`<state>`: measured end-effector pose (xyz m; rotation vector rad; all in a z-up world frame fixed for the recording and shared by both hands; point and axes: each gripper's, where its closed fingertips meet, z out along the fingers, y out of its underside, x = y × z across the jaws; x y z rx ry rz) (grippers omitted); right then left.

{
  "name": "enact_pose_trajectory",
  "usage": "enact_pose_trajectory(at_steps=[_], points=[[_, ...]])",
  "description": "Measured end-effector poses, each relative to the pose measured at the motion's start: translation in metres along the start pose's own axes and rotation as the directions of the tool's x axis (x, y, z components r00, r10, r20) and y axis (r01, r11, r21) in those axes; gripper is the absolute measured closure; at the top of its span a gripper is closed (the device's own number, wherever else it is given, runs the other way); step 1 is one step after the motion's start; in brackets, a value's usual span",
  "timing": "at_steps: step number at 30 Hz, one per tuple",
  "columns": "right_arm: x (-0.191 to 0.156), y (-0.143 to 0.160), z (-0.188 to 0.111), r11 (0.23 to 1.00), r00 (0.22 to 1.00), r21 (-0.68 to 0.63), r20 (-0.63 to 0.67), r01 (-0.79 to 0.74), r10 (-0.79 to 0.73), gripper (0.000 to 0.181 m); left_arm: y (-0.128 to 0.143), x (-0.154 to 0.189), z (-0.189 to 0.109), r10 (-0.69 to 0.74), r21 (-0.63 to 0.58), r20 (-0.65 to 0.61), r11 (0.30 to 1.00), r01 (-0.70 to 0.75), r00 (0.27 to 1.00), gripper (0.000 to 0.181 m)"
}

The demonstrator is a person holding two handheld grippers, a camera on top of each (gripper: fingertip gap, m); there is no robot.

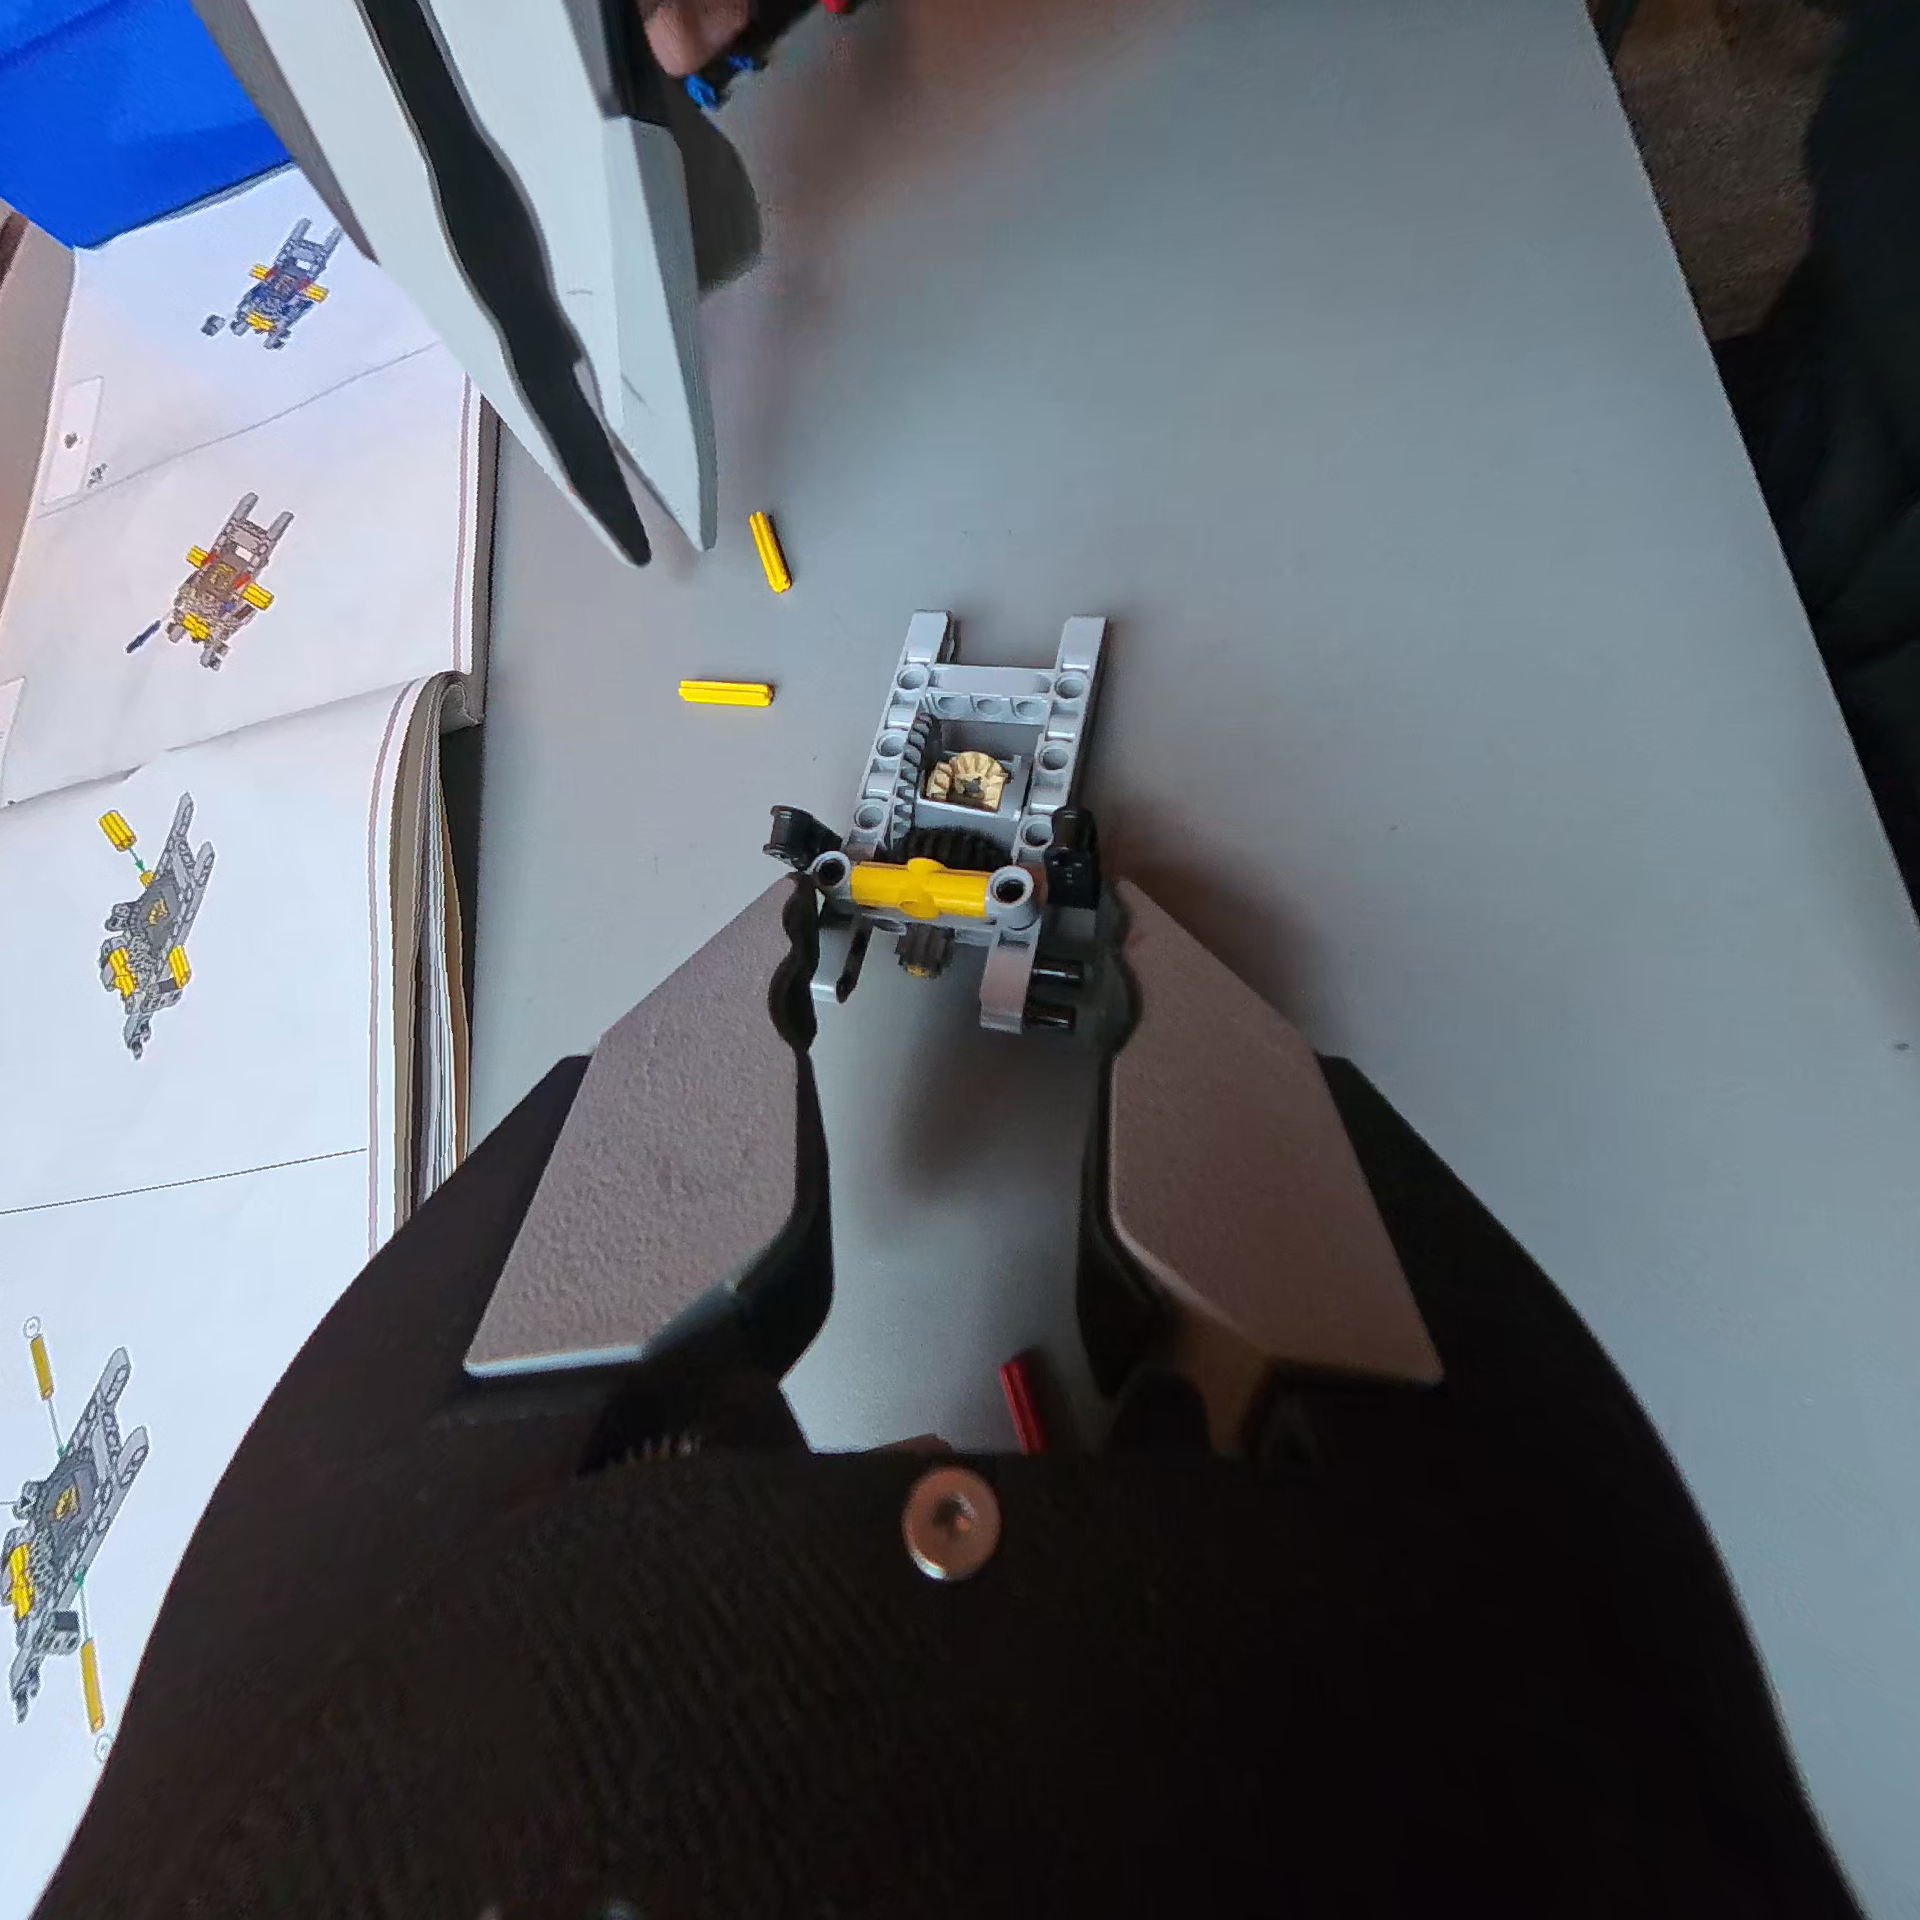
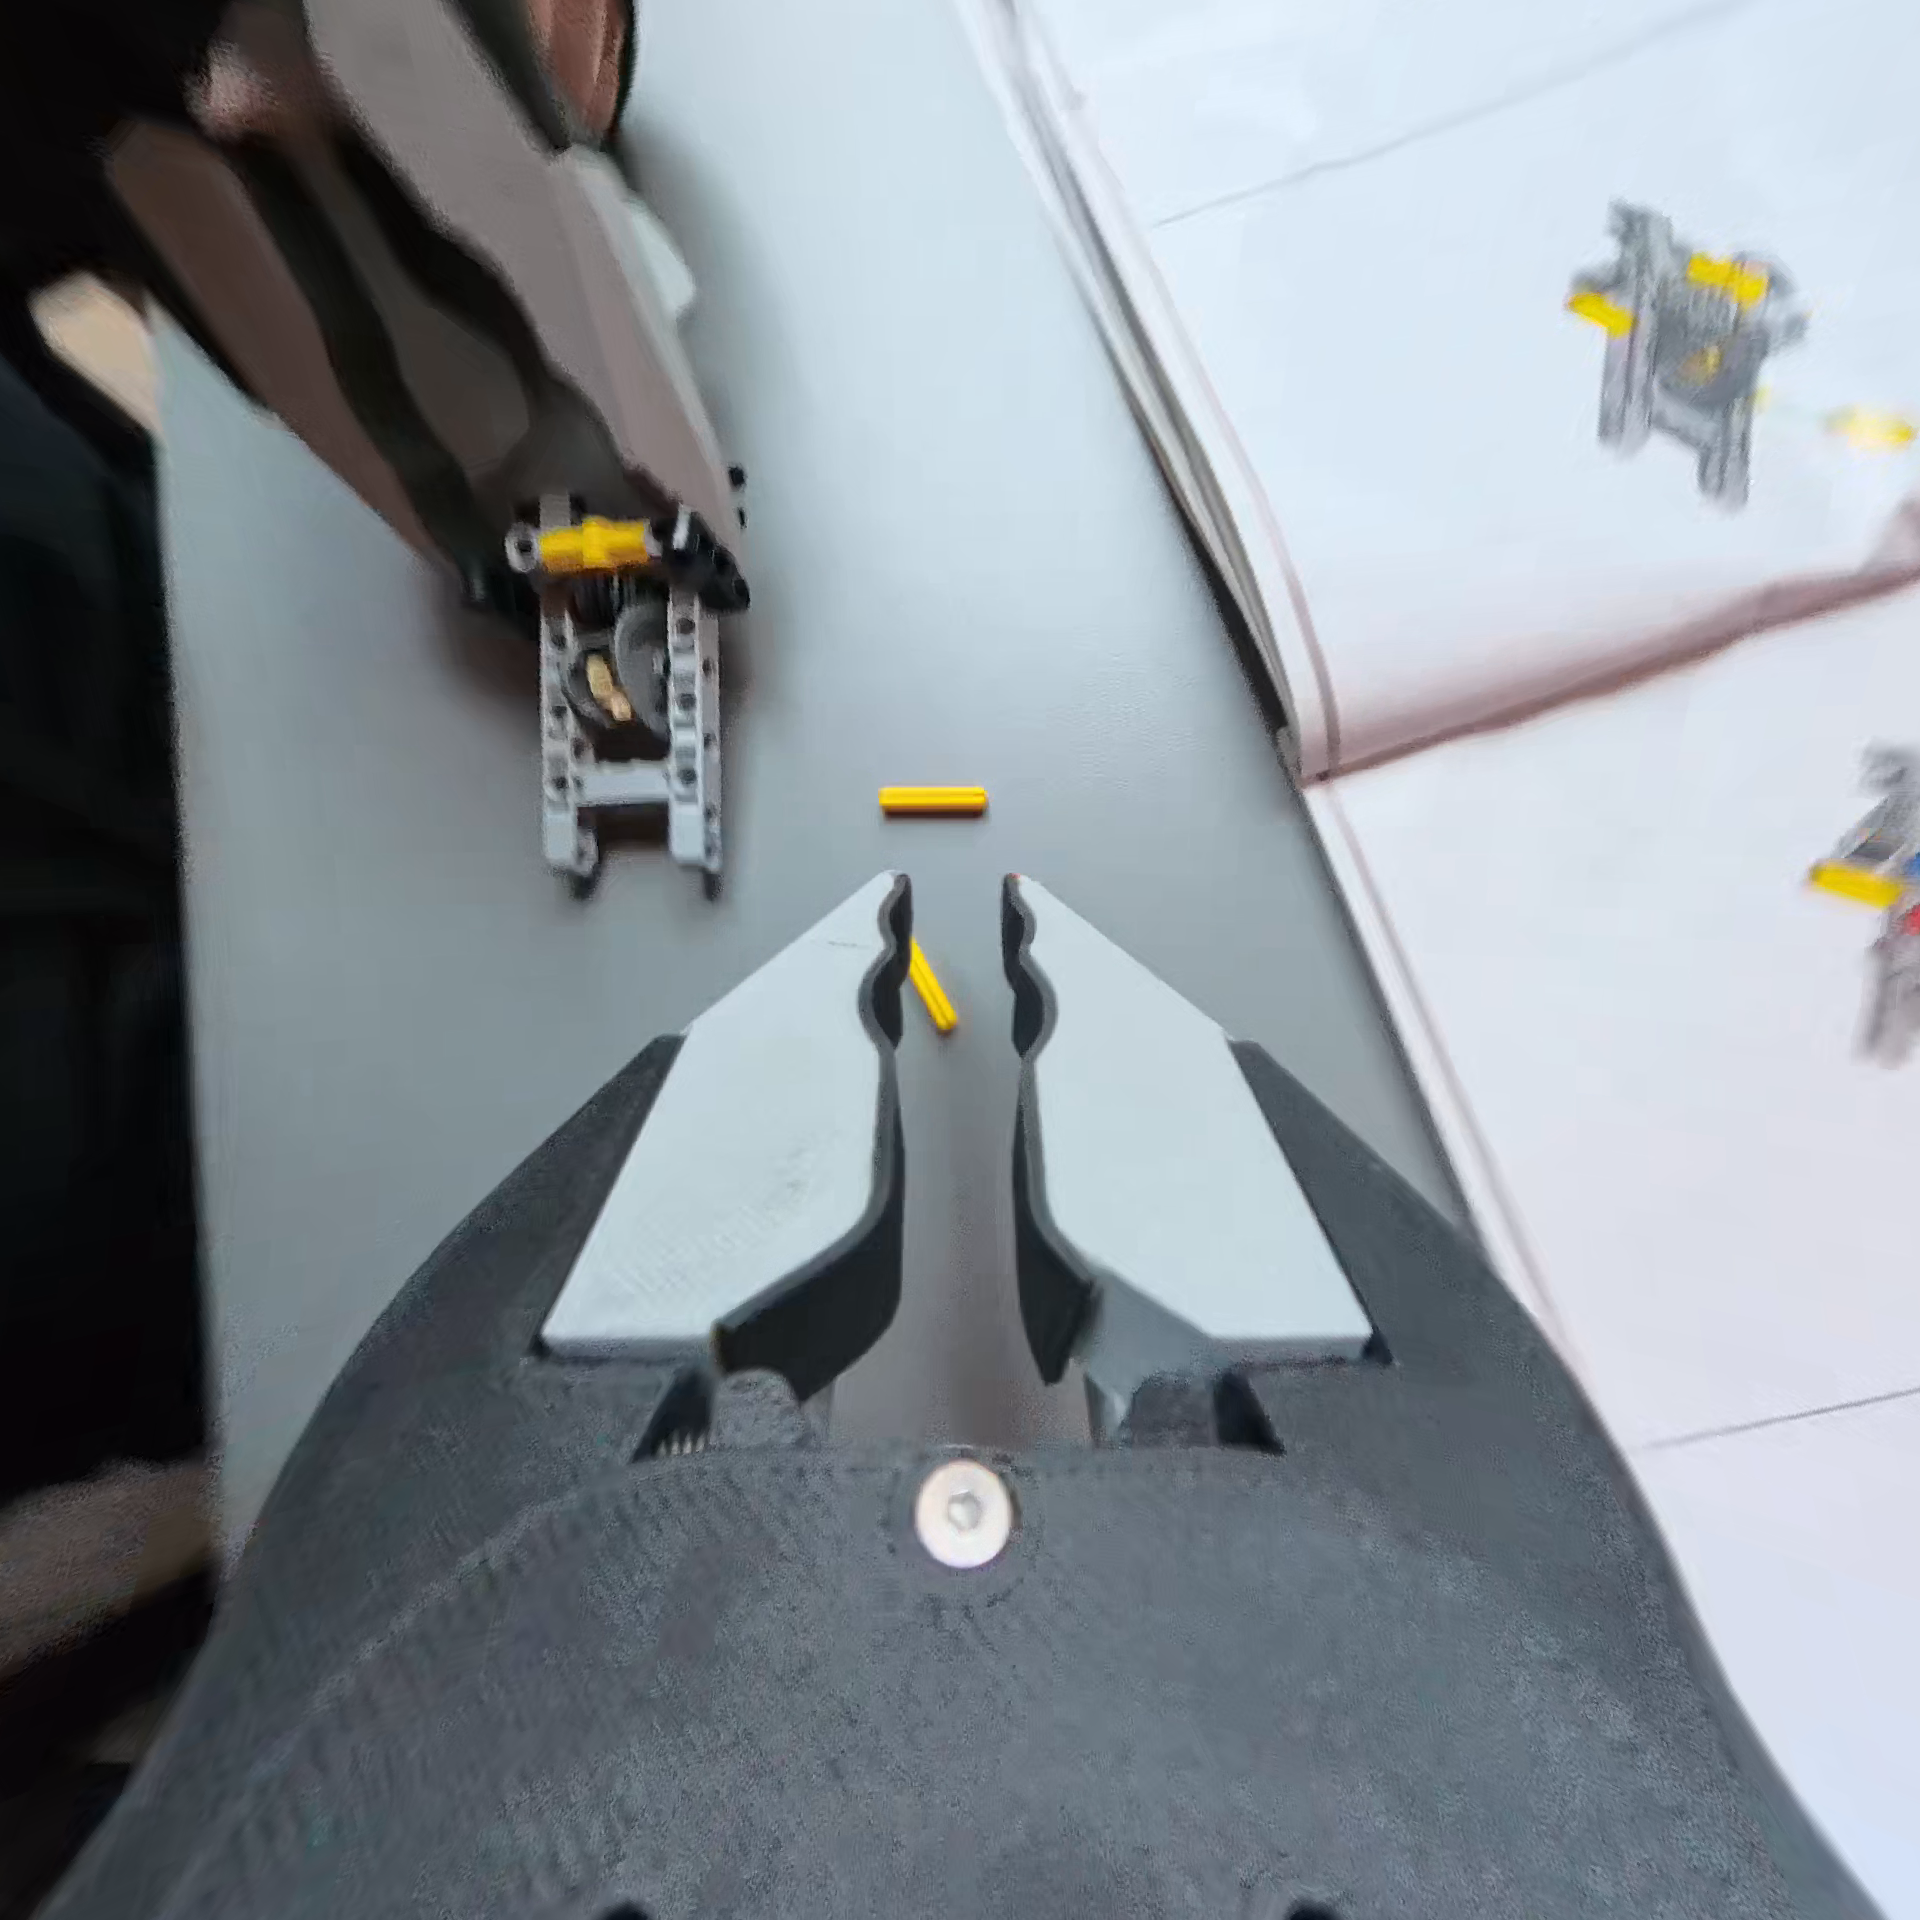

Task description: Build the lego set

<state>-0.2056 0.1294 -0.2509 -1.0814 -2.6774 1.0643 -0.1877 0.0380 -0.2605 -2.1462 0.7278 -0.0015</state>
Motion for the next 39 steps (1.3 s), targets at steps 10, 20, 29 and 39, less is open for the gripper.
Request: enact_pose_trajectory(at_steps=[10,20,29,39], points=[[0.004,-0.005,0.012,0.875,0.882,-0.129,0.14,0.467,-0.45,0.168,0.0,0.0,0.0,0.007,0.003,-0.003,1.0,-0.007,1.0,0.13],[-0.006,-0.001,0.025,0.791,0.808,-0.206,0.289,0.576,-0.514,0.173,0.0,0.002,-0.001,0.019,0.007,-0.011,1.0,-0.019,1.0,0.13],[-0.002,-0.004,0.028,0.8,0.803,-0.147,0.262,0.581,-0.535,0.165,0.0,0.003,-0.001,0.011,0.007,-0.024,1.0,-0.011,1.0,0.13],[-0.012,-0.001,0.027,0.771,0.763,-0.141,0.336,0.621,-0.553,0.175,0.0,0.003,-0.001,0.007,0.006,-0.029,1.0,-0.007,1.0,0.13]])
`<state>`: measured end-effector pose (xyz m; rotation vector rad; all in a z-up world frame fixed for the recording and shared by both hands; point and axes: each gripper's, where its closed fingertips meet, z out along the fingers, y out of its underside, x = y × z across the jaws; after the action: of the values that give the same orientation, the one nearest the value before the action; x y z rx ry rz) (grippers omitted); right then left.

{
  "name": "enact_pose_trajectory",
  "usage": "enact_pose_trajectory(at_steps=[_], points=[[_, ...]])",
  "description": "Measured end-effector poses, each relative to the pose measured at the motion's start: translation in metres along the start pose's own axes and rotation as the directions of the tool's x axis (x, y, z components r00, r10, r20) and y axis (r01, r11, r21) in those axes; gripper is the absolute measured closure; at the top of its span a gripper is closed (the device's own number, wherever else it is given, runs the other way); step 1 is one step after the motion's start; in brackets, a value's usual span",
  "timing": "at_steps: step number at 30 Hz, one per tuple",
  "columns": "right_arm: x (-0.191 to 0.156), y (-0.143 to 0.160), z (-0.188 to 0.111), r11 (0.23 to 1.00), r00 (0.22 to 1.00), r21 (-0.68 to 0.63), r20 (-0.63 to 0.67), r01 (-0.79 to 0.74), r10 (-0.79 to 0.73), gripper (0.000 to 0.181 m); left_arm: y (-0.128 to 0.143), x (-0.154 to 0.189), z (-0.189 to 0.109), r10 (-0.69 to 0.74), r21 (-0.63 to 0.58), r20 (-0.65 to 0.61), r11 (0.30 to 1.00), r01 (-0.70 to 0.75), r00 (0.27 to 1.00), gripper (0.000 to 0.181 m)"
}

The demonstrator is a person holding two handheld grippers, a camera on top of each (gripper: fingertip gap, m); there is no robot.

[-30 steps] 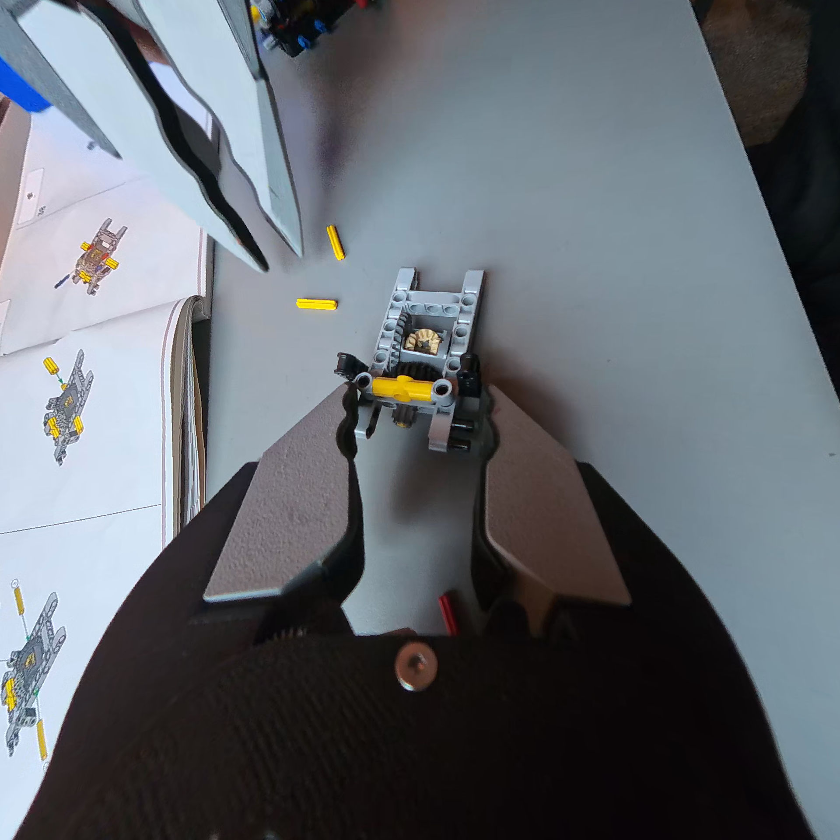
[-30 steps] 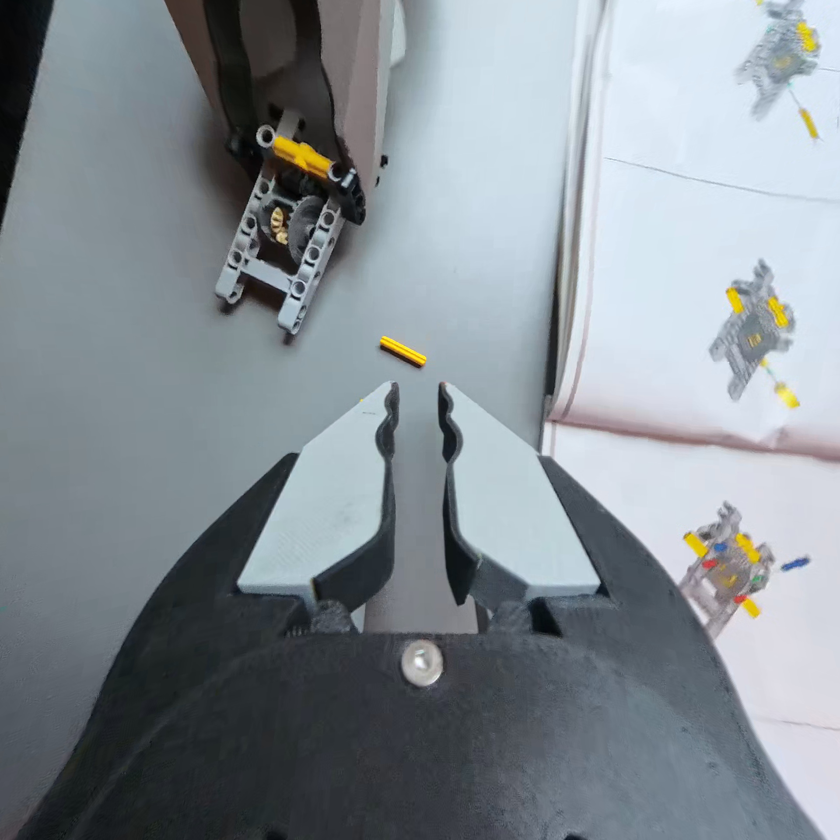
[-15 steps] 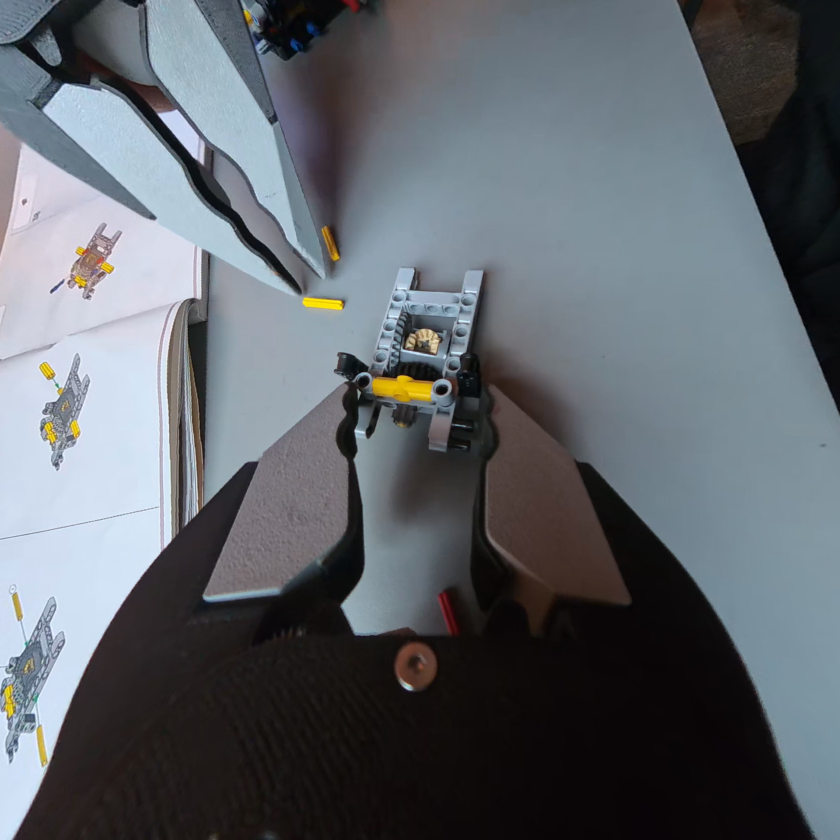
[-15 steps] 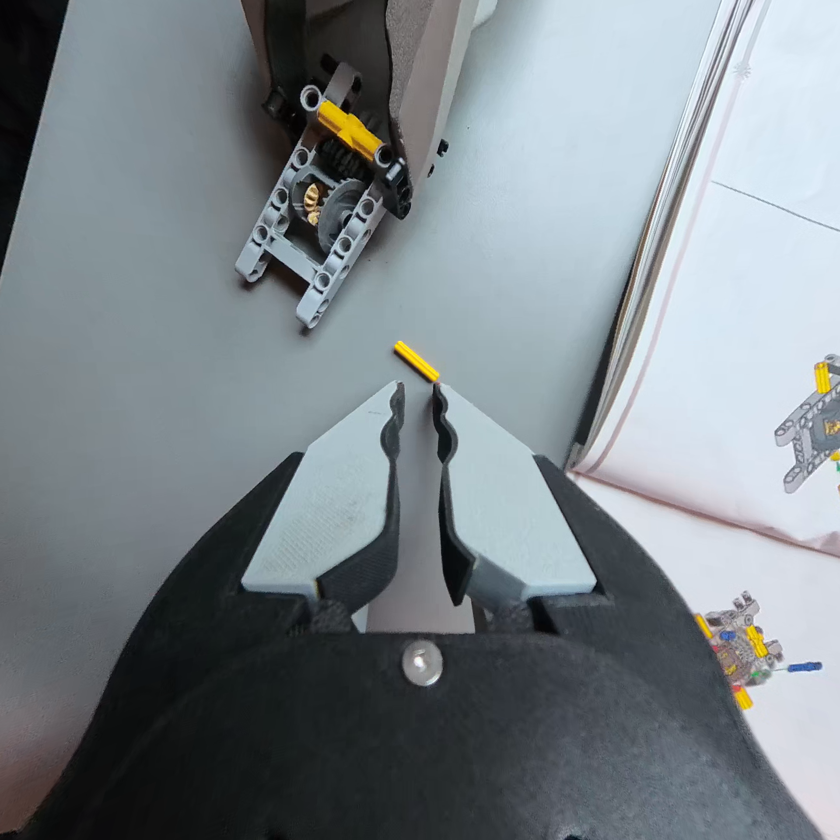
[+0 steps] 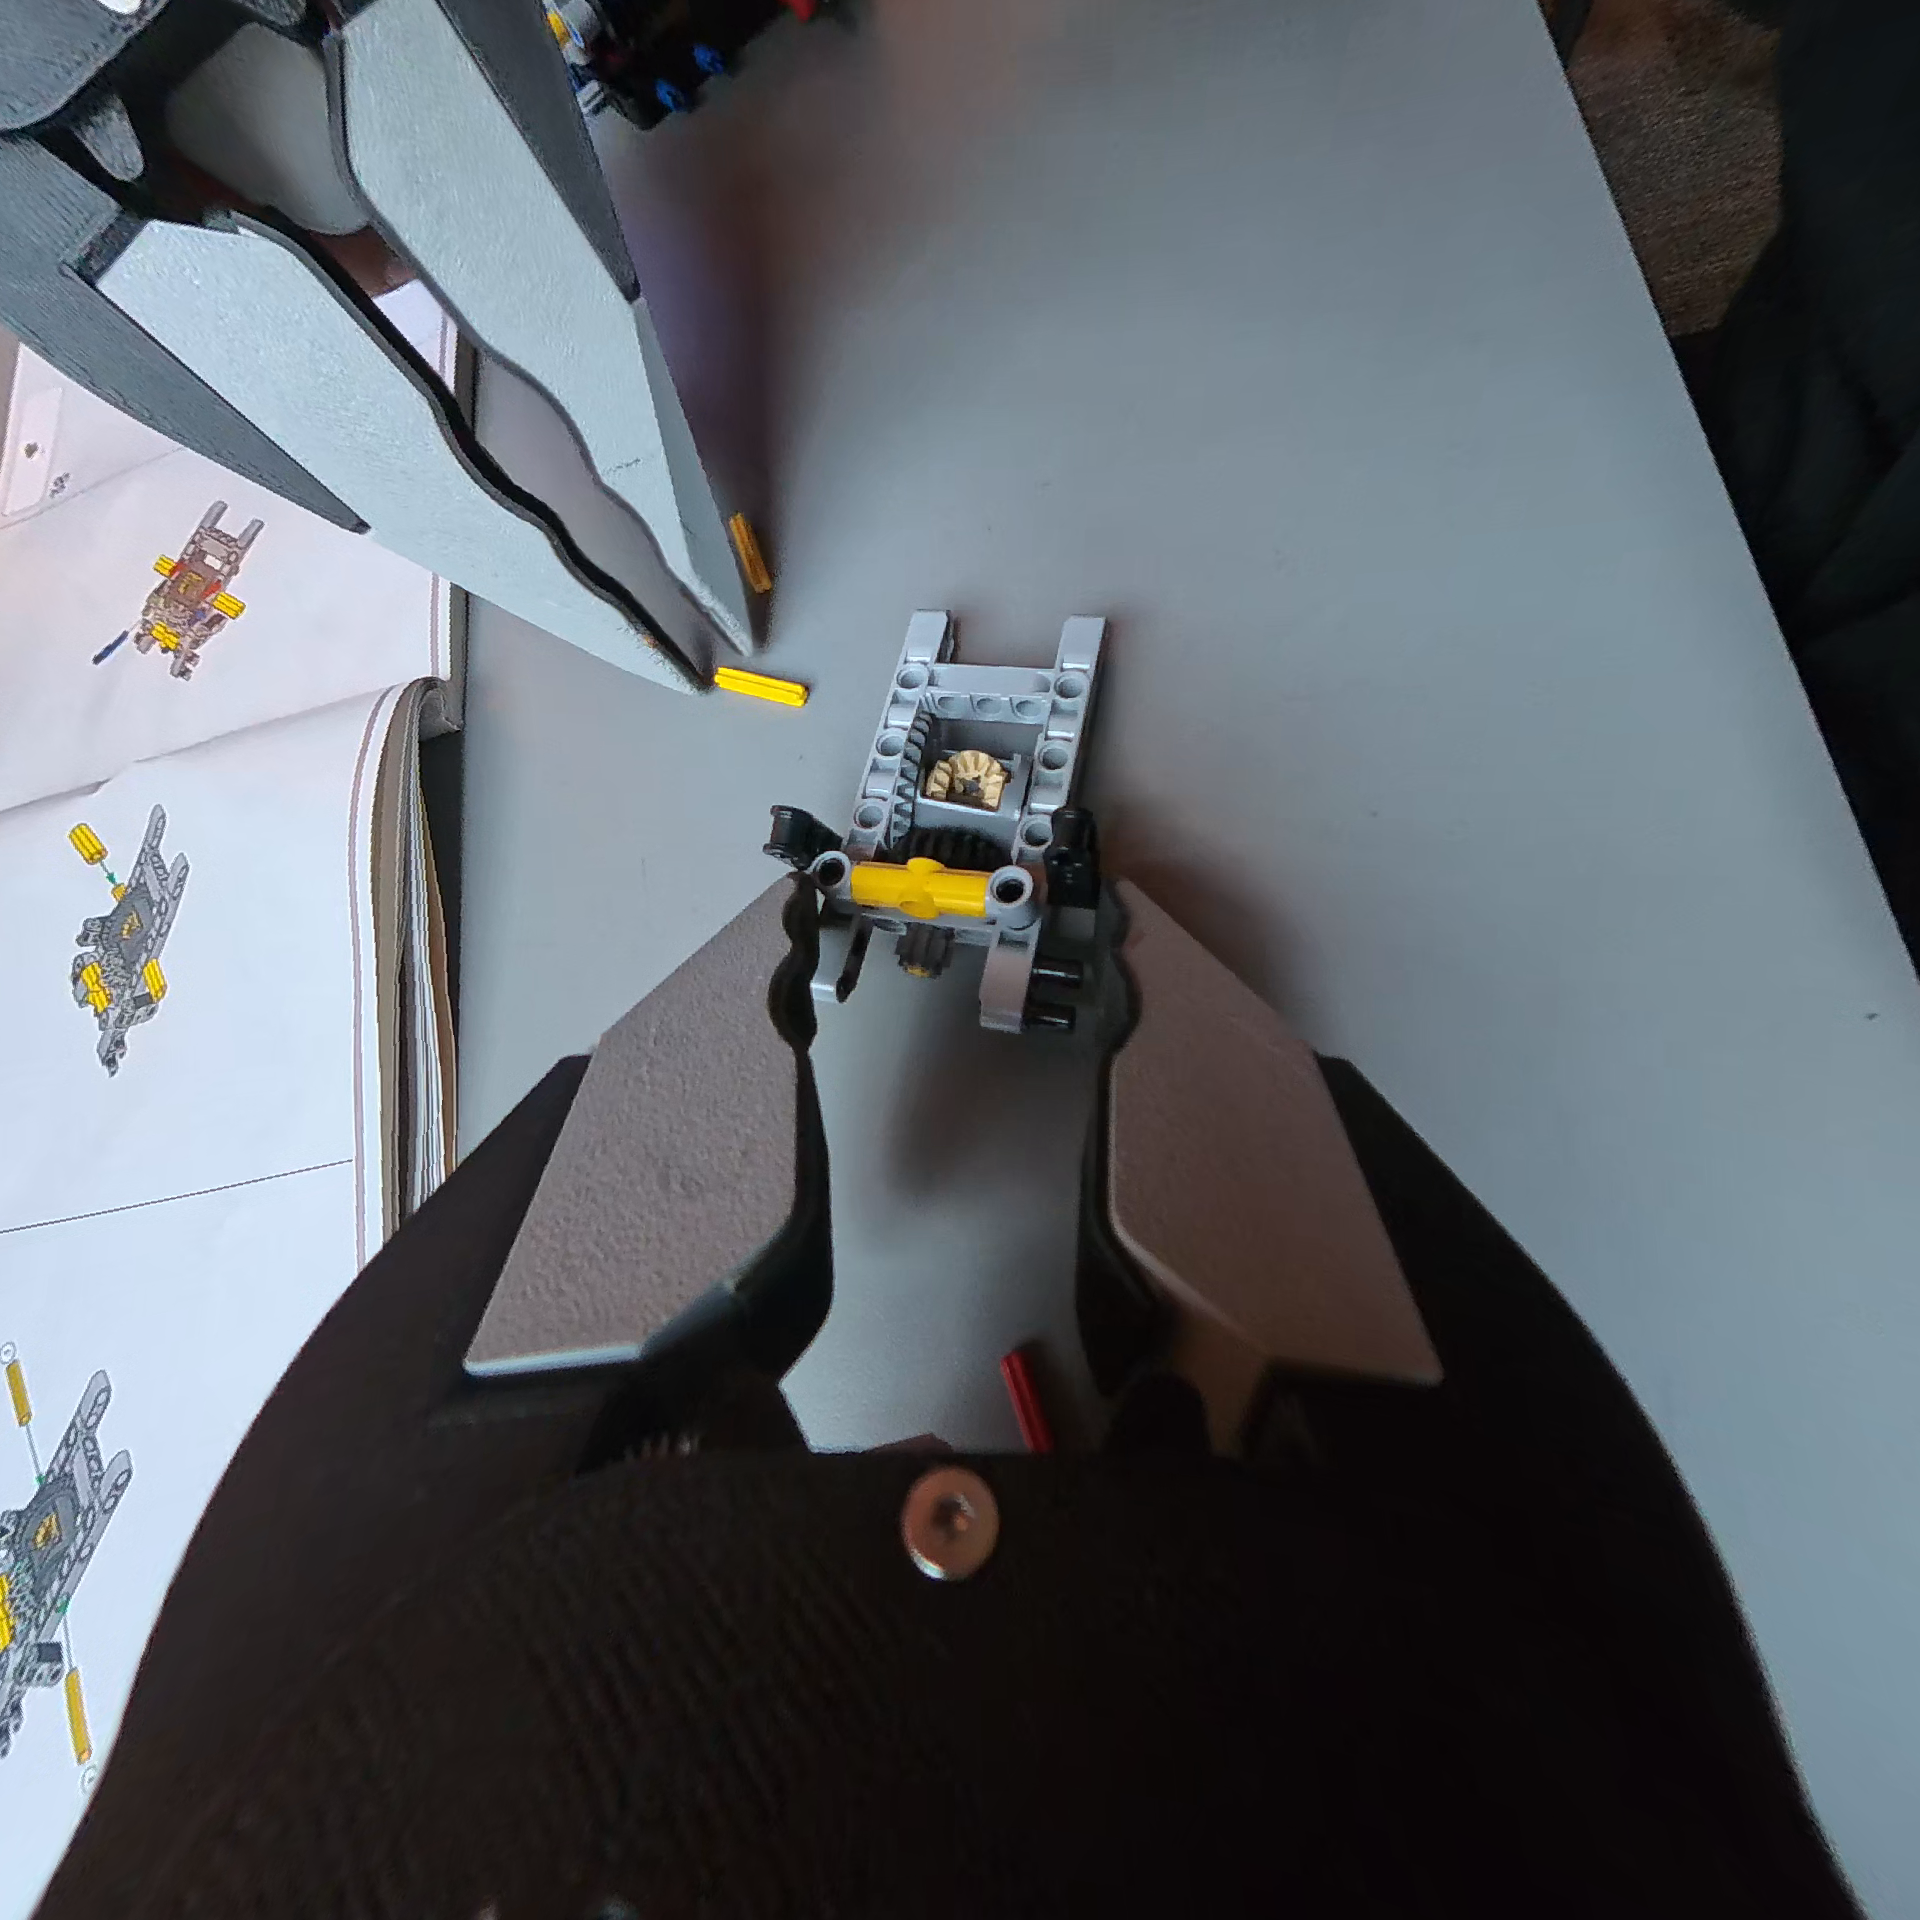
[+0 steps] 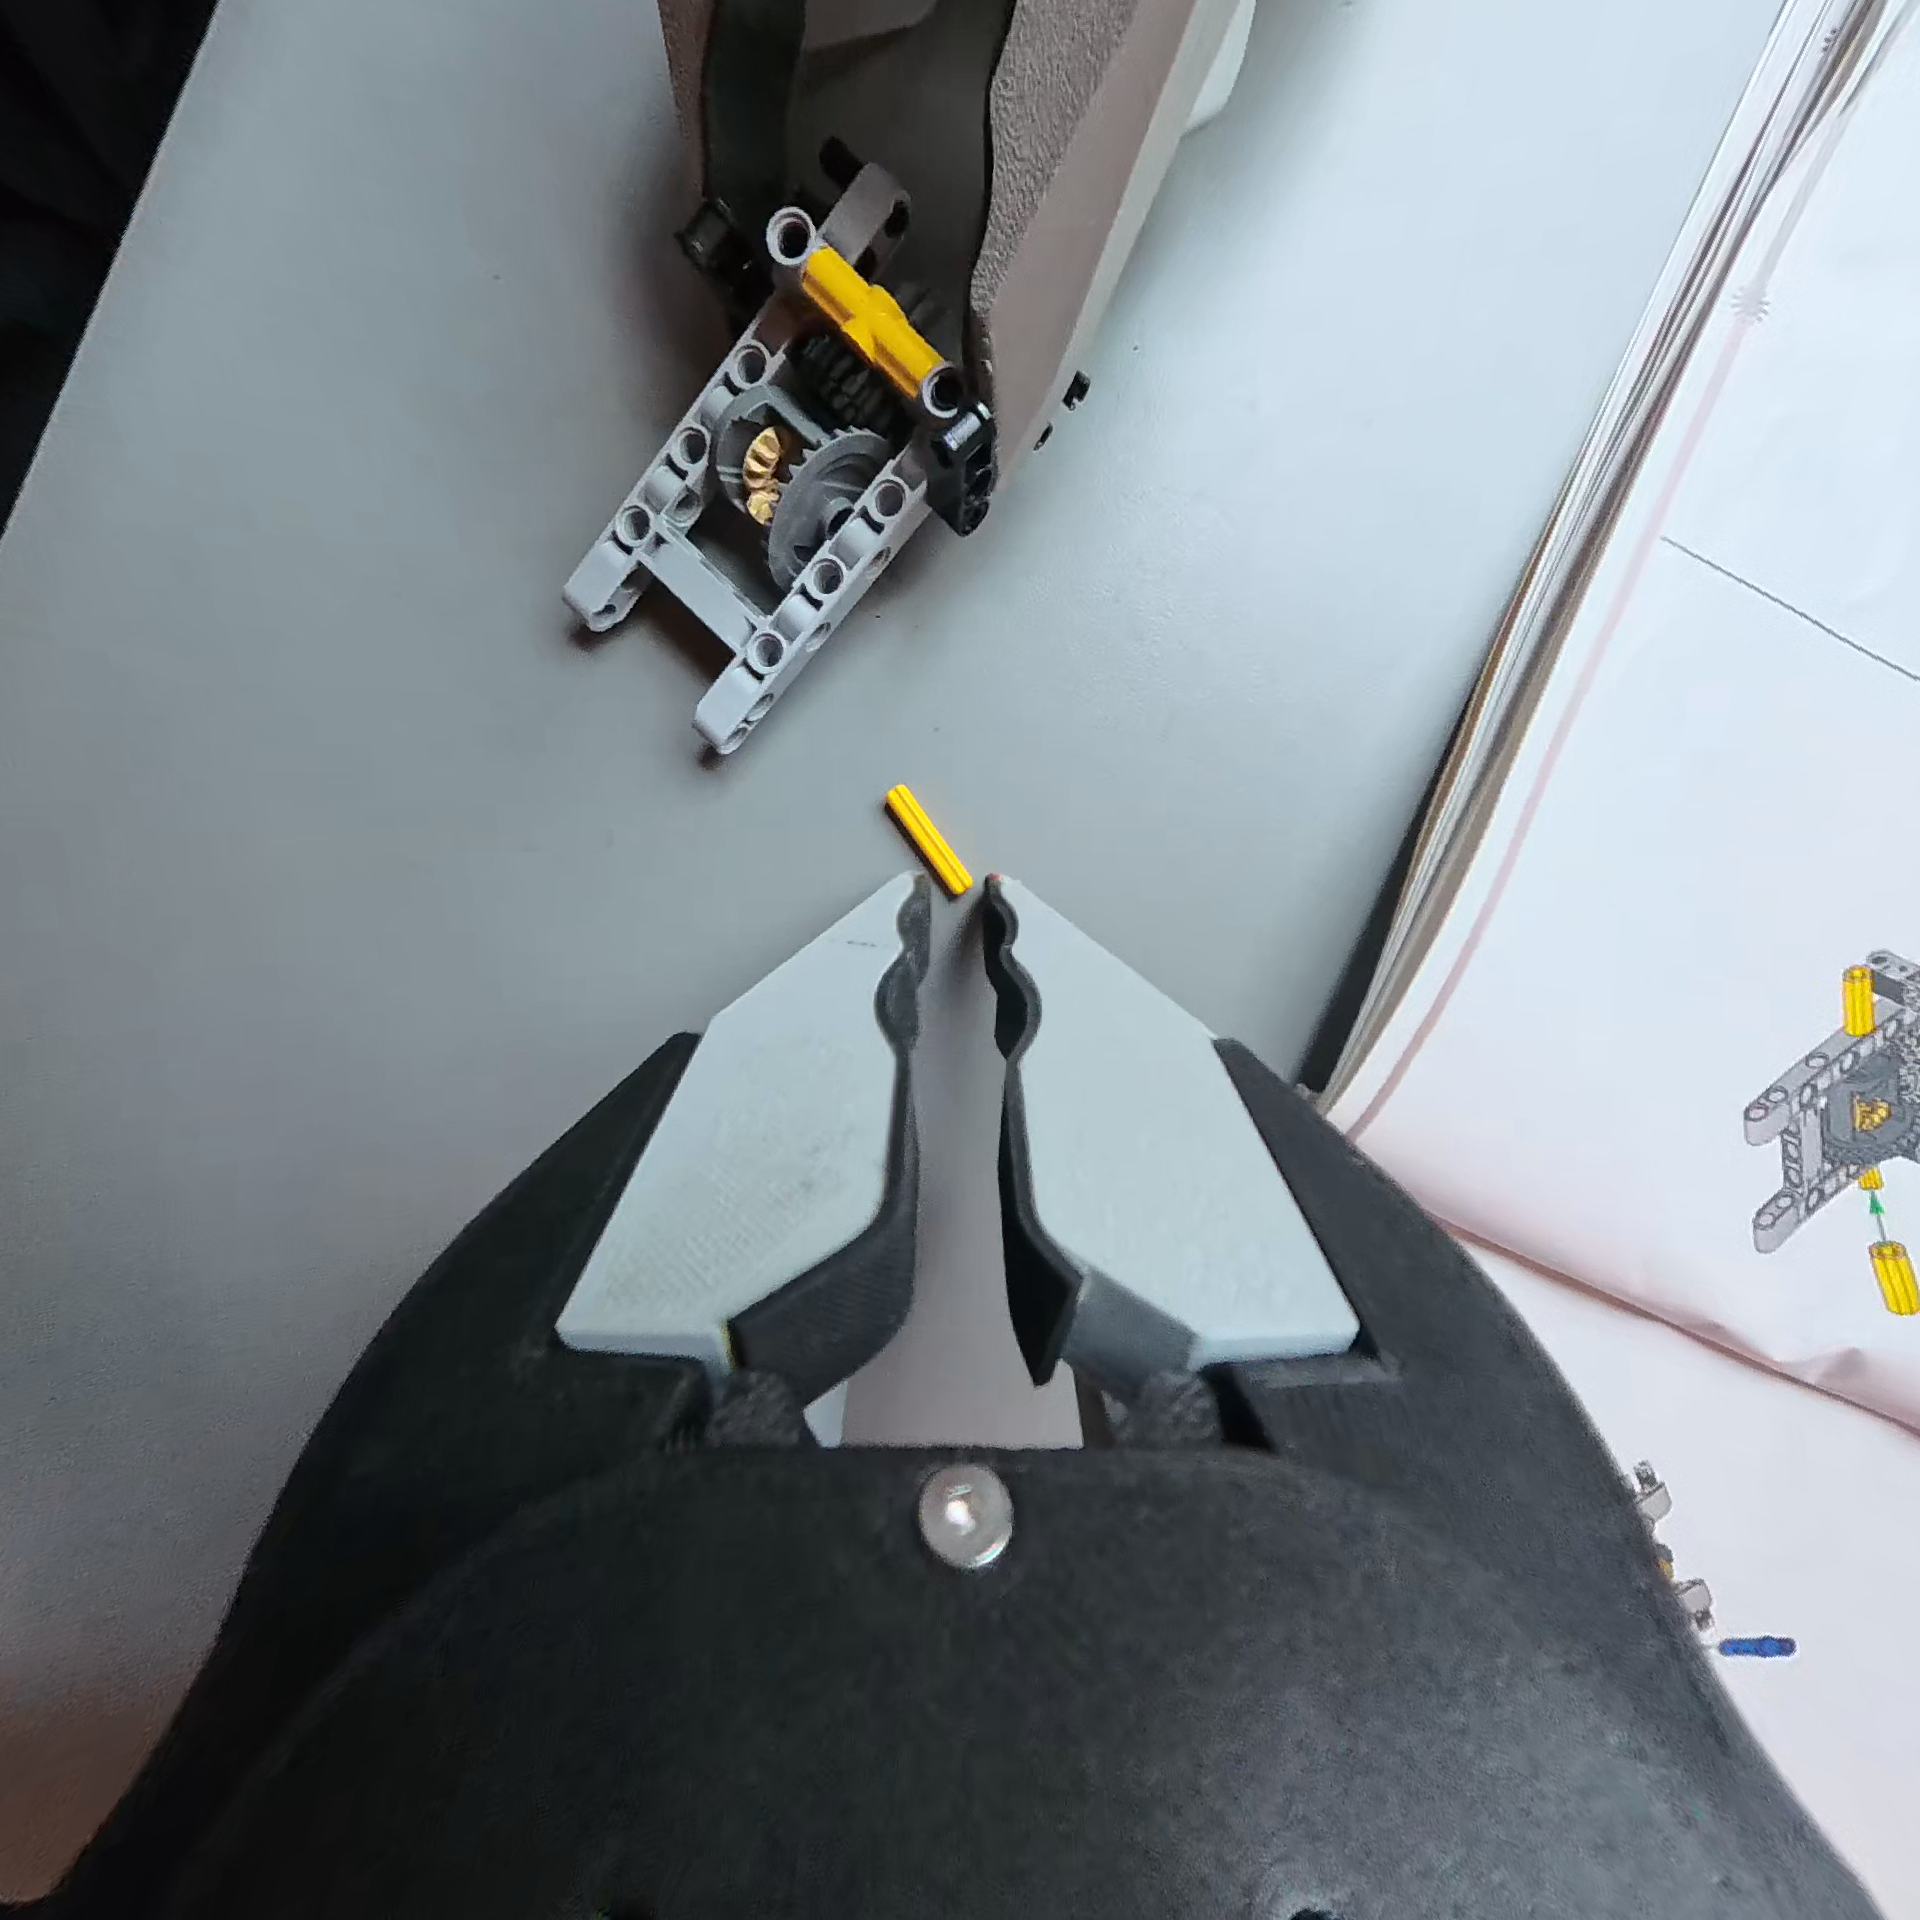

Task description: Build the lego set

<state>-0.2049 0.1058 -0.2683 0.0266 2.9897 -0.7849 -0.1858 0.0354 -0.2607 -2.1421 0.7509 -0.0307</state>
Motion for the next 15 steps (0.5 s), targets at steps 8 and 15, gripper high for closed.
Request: enact_pose_trajectory(at_steps=[8,15], points=[[-0.0072,-0.0041,0.0047,0.999,1.0,0.026,0.02,0.019,-0.02,0.181,-0.0001,-0.0001,-0.0001,0.005,0.001,0.004,1.0,-0.005,1.0,0.13],[-0.0085,-0.0051,0.003,0.998,1.0,0.064,0.0,-0.001,0.001,0.175,-0.0001,-0.0001,0.0,0.005,0.001,0.003,1.0,-0.005,1.0,0.13]])
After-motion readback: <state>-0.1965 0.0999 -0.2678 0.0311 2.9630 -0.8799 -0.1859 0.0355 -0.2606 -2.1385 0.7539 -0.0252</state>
